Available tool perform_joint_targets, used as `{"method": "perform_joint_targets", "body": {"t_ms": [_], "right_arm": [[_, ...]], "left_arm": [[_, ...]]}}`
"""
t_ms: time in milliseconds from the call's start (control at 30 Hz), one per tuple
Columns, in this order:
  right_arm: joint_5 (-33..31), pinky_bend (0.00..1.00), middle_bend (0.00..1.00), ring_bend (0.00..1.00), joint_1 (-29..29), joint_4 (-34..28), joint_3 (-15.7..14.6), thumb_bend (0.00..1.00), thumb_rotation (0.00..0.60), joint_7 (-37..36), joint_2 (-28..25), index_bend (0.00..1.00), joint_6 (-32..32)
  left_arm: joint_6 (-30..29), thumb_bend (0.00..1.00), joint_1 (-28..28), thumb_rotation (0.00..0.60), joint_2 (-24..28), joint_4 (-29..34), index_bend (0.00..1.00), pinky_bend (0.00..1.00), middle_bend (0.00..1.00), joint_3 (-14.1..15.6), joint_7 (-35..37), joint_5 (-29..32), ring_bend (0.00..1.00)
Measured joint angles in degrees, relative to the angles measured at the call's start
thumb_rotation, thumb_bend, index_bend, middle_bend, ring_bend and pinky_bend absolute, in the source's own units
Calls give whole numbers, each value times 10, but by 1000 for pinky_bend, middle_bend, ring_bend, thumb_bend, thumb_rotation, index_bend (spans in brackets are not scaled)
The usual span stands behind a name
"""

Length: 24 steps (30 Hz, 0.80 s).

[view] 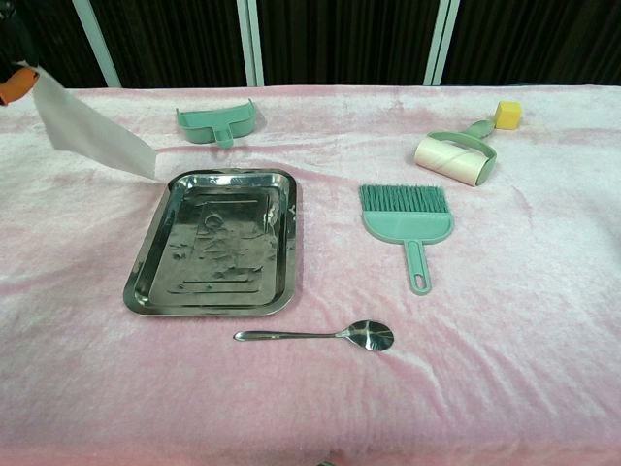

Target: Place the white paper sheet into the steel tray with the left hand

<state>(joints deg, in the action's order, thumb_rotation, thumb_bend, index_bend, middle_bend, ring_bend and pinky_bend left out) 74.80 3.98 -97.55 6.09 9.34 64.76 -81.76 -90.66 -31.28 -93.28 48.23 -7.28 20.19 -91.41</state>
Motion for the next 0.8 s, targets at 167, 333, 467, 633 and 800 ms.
{"method": "perform_joint_targets", "body": {"t_ms": [167, 333, 467, 633, 800], "right_arm": [[-1, 142, 19, 115, 0, 0, 0, 278, 600, 0, 0, 66, 1], [-3, 142, 19, 115, 0, -2, 0, 278, 600, 1, -1, 66, 1], [-5, 142, 19, 115, 0, -2, 0, 279, 600, 1, -2, 65, 2], [-7, 142, 19, 115, 0, -2, 1, 278, 600, 3, -1, 66, 3], [-11, 142, 20, 115, 0, -4, 1, 278, 600, 5, -1, 66, 4]], "left_arm": [[-9, 530, -33, 600, 29, 81, 635, 76, 259, -17, -85, -19, 0], [-1, 528, -49, 600, 36, 117, 635, 76, 261, -16, -130, -38, 0], [2, 527, -57, 600, 18, 88, 635, 76, 261, -15, -138, -42, 0], [0, 526, -70, 600, 2, 61, 637, 76, 264, -25, -132, -40, 0], [9, 526, -99, 600, -3, 48, 637, 82, 262, -47, -121, -34, 0]]}}
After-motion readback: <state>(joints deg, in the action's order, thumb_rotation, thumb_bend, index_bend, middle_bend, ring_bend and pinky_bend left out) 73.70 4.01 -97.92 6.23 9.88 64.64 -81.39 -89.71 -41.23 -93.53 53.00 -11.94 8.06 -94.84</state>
